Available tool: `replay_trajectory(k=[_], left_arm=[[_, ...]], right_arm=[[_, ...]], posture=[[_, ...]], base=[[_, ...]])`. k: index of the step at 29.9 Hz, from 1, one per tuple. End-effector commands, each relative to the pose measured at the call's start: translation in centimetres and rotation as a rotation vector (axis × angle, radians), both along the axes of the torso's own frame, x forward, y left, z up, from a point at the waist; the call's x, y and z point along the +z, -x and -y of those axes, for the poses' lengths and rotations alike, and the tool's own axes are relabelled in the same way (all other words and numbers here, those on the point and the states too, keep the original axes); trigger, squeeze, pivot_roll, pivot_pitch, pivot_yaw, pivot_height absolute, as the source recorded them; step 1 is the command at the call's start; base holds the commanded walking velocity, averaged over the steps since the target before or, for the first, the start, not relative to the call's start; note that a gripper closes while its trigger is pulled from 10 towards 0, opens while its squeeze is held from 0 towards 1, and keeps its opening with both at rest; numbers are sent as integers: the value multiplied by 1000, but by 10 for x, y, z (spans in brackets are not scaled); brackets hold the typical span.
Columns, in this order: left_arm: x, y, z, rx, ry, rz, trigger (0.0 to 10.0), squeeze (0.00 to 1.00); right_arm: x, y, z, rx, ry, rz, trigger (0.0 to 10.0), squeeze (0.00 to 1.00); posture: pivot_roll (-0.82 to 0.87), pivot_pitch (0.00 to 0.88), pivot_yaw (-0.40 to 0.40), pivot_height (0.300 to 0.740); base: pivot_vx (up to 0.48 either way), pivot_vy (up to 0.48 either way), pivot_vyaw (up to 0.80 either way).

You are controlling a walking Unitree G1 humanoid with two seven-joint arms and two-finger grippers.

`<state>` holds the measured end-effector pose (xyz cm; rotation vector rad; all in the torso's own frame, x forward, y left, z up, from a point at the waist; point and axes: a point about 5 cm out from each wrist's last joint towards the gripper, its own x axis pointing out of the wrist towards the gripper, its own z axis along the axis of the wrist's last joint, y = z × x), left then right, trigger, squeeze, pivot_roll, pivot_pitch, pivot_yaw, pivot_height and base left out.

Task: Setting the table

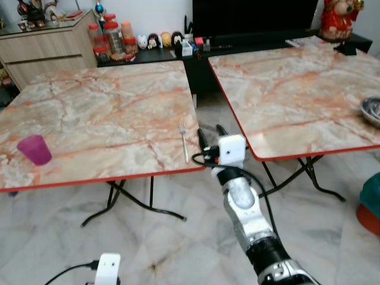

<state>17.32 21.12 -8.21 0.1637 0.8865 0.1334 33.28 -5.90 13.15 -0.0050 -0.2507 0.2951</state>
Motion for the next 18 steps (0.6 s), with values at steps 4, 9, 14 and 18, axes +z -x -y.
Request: replay_trajectory(k=[4, 9, 14, 18], left_arm=[[0, 3, -9, 6, -23, -14, 10000, 0], [0, 2, -8, 7, -23, -16, 10000, 0], [0, 3, -8, 8, -22, -18, 10000, 0], [0, 3, -8, 8, -22, -18, 10000, 0]], right_arm=[[3, 0, -8, 23, -10, 0, 10000, 0], [0, 2, -8, 31, 32, 5, 10000, 0], [-1, 4, -10, 50, 35, 10, 10000, 0], [-1, 4, -10, 47, 34, 6, 10000, 0]], posture=[[11, 0, 38, 727], [9, 0, 37, 727], [9, 0, 36, 727], [9, 0, 36, 727]], base=[[358, 0, 0], [361, 0, 0], [362, 0, 558], [360, 0, 800]])
